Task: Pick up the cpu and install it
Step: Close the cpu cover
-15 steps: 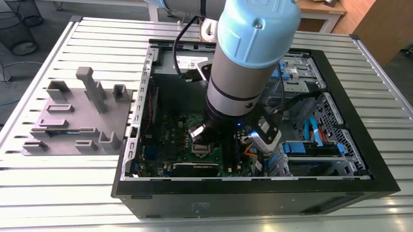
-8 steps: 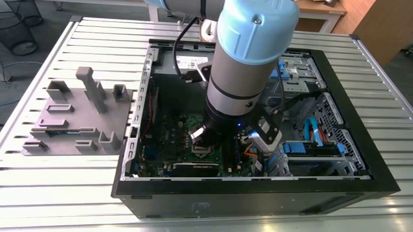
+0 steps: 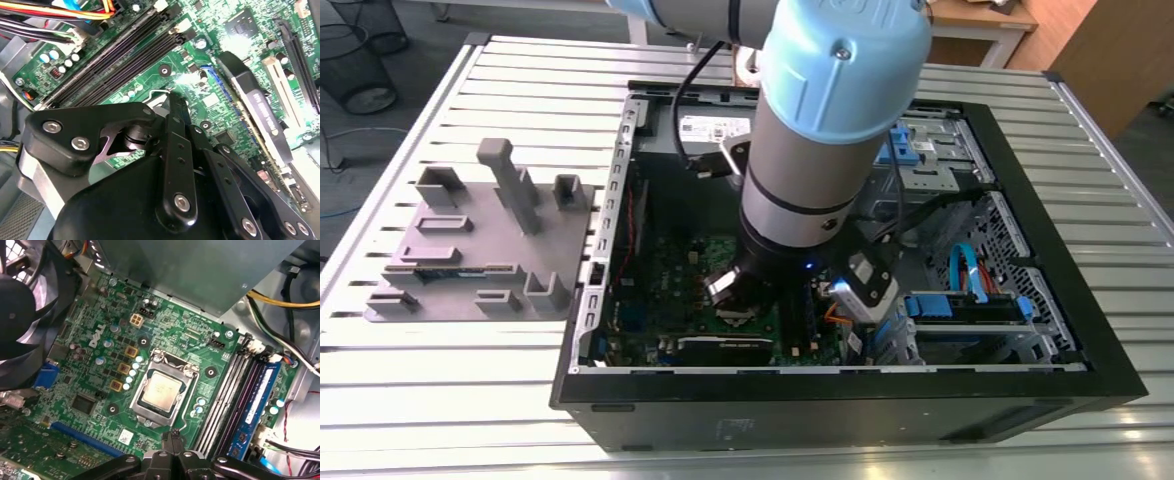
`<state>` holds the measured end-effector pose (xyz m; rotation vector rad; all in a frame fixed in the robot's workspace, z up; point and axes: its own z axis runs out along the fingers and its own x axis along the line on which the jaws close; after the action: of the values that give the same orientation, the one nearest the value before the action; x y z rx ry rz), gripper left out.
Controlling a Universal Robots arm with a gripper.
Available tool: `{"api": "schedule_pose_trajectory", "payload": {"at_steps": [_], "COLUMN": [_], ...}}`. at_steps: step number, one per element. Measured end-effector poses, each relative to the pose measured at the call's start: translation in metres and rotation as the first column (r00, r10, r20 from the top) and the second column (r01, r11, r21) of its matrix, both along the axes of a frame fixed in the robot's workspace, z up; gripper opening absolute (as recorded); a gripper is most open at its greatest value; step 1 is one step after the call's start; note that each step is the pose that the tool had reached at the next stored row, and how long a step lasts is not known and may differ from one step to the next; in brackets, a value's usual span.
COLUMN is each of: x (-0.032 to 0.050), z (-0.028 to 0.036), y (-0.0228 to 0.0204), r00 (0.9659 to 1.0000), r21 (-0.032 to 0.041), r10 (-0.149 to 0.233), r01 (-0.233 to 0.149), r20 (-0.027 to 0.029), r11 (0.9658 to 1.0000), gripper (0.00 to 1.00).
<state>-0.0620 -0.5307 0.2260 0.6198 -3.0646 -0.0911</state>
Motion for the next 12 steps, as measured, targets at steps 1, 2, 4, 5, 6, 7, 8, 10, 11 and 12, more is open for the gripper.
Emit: {"api": "schedule_pose_trajectory", "payload": {"at_steps": [1,2,4,5,6,7,8,10,11,12], "x": [-0.001,-0.0019,-0.0037,-0.0044,-0.0048,-0.0052,-0.0057,-0.0067,-0.0072,-0.0073], "z": [-0.0004,-0.0009,-0.0025,-0.0035,-0.0043,-0.0045,-0.0046,-0.0057,-0.0063,-0.0069], "y": [-0.0009,-0.0018,-0.0031,-0.0035,-0.0037,-0.0039,-0.0039,-0.004,-0.004,-0.004], "r00": [1.0,1.0,1.0,1.0,1.0,1.0,1.0,1.0,1.0,1.0], "r21": [0.0,0.0,0.0,0.0002,0.0004,0.0002,0.0,0.0001,0.0,-0.0001], "r10": [0.0,0.0,0.0,0.0,0.0,0.0,0.0,0.0,0.0,0.0], "r01": [0.0,0.0,0.0,0.0,0.0,0.0,0.0,0.0,0.0,0.0], "r20": [0.0,0.0,0.0,0.0001,0.0001,0.0001,0.0,0.0,0.0,0.0], "r11": [1.0,1.0,1.0,1.0,1.0,1.0,1.0,1.0,1.0,1.0], "gripper": [0.11,0.11,0.11,0.11,0.11,0.11,0.11,0.11,0.11,0.11]}}
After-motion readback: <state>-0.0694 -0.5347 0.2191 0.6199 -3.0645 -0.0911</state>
